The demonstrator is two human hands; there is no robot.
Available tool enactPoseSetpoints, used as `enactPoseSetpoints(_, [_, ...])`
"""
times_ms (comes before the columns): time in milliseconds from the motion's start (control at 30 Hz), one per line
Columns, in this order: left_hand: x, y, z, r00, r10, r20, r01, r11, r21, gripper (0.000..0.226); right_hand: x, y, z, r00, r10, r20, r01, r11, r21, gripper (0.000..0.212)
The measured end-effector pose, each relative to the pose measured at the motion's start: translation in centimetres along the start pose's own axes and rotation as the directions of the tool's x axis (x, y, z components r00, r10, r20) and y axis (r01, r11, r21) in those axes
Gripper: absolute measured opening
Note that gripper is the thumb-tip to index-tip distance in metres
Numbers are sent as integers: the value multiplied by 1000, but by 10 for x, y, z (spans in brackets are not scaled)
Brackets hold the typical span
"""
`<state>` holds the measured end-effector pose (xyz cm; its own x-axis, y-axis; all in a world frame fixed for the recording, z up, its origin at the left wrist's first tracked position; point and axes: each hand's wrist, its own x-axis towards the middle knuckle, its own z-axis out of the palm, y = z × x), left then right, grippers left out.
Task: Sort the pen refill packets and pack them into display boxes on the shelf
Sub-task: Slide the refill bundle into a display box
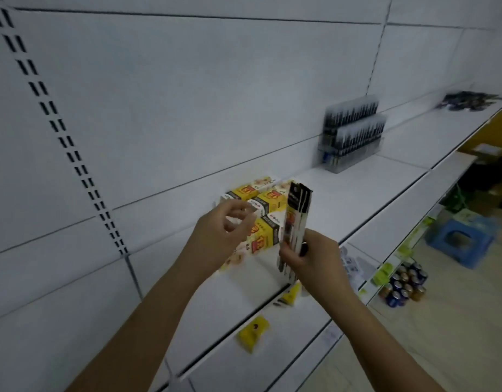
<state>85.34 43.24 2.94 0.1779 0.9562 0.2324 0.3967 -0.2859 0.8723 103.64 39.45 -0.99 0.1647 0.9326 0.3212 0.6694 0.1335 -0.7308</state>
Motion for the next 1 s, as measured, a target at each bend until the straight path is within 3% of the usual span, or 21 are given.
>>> enactPoseSetpoints(33, [13, -4, 12, 999, 34, 13, -36, 978, 205, 30, 11, 15, -12, 1000, 12, -19, -12, 999, 49, 22])
enactPoseSetpoints(100, [35, -15, 33, 995, 20, 97, -72, 823, 563, 48, 34, 40, -30, 998, 47, -47, -40, 990, 138, 24])
enactPoseSetpoints(200, [55, -23, 55, 979, -129, 158, -47, 611, 790, 73, 58, 66, -45, 994, 100, -42, -85, 959, 269, 28])
enactPoseSetpoints(267, [62, -23, 63, 974, -157, 164, -57, 531, 845, 71, 68, 76, -50, 991, 131, -33, -110, 922, 371, 28])
enactPoseSetpoints(400, [60, -13, 63, 988, -41, 147, -80, 682, 727, 62, 84, 74, -67, 987, 148, -66, -89, 834, 545, 17])
enactPoseSetpoints(567, [46, 7, 61, 976, 220, 1, -198, 878, 437, 56, 86, 29, -114, 976, 26, -215, 122, 753, 647, 15])
enactPoseSetpoints(633, [44, 8, 61, 962, 267, -59, -219, 882, 417, 58, 82, 12, -129, 969, -35, -245, 188, 747, 638, 24])
enactPoseSetpoints(700, [42, 9, 64, 953, 288, -97, -234, 899, 370, 59, 79, -3, -135, 969, -80, -232, 209, 764, 610, 20])
enactPoseSetpoints(833, [36, 7, 70, 940, 308, -149, -255, 920, 296, 58, 79, -22, -131, 984, -97, -148, 159, 848, 506, 9])
enactPoseSetpoints(1000, [29, 5, 78, 930, 329, -163, -274, 918, 289, 56, 89, -31, -115, 988, -118, -102, 144, 939, 313, 14])
